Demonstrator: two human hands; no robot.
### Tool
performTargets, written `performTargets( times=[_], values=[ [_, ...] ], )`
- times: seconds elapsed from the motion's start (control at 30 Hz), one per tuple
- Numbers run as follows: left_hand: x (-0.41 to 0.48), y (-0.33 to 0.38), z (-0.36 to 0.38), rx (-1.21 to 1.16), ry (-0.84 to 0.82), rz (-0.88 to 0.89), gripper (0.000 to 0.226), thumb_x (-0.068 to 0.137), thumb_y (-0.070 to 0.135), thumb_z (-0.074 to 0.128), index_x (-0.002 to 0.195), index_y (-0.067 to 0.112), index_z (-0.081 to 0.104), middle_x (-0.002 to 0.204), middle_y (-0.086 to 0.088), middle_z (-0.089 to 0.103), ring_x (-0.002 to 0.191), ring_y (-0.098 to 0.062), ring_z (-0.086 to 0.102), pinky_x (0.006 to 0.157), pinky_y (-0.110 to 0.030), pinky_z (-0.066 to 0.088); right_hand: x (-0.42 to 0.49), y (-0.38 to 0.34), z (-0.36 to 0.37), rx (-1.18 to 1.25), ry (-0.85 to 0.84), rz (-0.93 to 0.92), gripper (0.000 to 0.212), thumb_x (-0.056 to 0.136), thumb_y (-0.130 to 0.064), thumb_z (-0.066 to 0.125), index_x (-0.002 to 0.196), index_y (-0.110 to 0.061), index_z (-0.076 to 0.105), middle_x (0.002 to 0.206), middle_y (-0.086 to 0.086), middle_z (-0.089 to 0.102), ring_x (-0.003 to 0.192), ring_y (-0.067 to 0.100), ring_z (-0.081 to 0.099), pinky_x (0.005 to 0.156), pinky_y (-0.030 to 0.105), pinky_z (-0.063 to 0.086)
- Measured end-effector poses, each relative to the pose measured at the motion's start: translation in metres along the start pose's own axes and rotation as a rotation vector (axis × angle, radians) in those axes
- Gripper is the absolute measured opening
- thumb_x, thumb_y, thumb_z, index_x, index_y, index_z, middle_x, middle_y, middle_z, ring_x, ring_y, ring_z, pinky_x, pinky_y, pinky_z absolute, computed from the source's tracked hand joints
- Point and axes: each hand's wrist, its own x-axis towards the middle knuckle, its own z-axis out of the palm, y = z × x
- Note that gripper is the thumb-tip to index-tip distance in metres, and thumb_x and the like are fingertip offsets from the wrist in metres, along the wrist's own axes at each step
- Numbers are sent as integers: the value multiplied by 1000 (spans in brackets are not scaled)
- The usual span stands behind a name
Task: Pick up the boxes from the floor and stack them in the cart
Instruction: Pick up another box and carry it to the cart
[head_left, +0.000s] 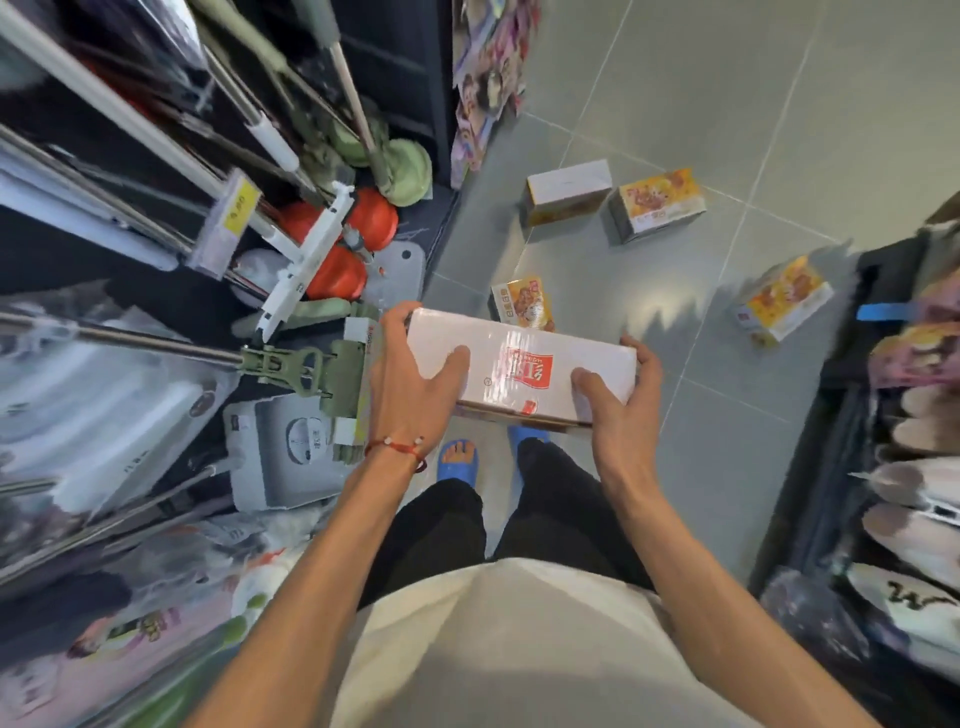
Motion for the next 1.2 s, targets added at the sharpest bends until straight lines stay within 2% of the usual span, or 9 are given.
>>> performTargets(
  times=[0.1,0.3,0.43,0.57,0.73,0.83,0.93,1.1,1.2],
  values=[
    [-6,-1,-11,10,-82,59,53,87,21,69,131,26,40,112,-2,65,88,-8,59,65,0,38,-31,5,-1,67,117,3,60,87,-22,74,140,-25,45,126,-4,59,112,8,62,92,29,57],
    [-29,9,-20,42,-255,209,53,87,25,71,132,24,41,109,9,59,91,-7,59,73,-17,43,-88,22,-18,182,296,27,54,93,-13,73,139,-25,45,117,-13,61,103,-1,64,88,23,53],
    [-54,20,-14,81,-381,295,56,89,24,71,134,29,39,107,18,58,92,7,58,70,-3,42,-129,36,-33,272,414,58,57,93,-18,74,140,-28,44,118,-15,60,106,3,63,84,18,54],
    [-90,24,-3,145,-529,362,71,90,25,71,149,34,33,121,15,55,98,2,56,73,6,37,-171,55,-50,356,527,101,64,91,-30,78,144,-30,42,118,-16,60,106,6,66,77,19,57],
    [-138,16,18,213,-680,484,71,89,27,72,149,36,34,141,14,48,122,-6,49,92,-7,37,-224,91,-76,425,678,132,71,89,-26,81,147,-30,41,115,-21,60,101,3,66,73,14,56],
    [-177,7,32,279,-749,545,70,89,26,73,147,32,36,135,23,40,116,7,39,89,4,29,-263,120,-92,461,781,160,73,87,-26,83,148,-30,42,113,-24,59,101,-2,63,84,20,55],
    [-222,-4,47,332,-842,622,70,89,25,73,148,29,36,132,21,39,116,5,37,92,-6,33,-308,151,-106,510,881,186,75,87,-26,83,149,-28,41,119,-19,60,105,-5,61,95,27,54],
    [-301,-23,62,398,-1003,705,67,89,23,73,147,27,38,126,17,45,111,-1,43,94,-16,35,-387,193,-121,606,1062,249,70,89,-24,81,147,-31,42,117,-22,58,102,-9,60,79,11,52],
    [-338,-36,78,415,-1117,721,67,88,22,74,146,28,40,125,14,50,110,-5,49,97,-16,38,-422,214,-128,624,1181,300,76,87,-27,83,150,-29,40,129,-12,59,111,6,62,97,26,53]
  ],
)
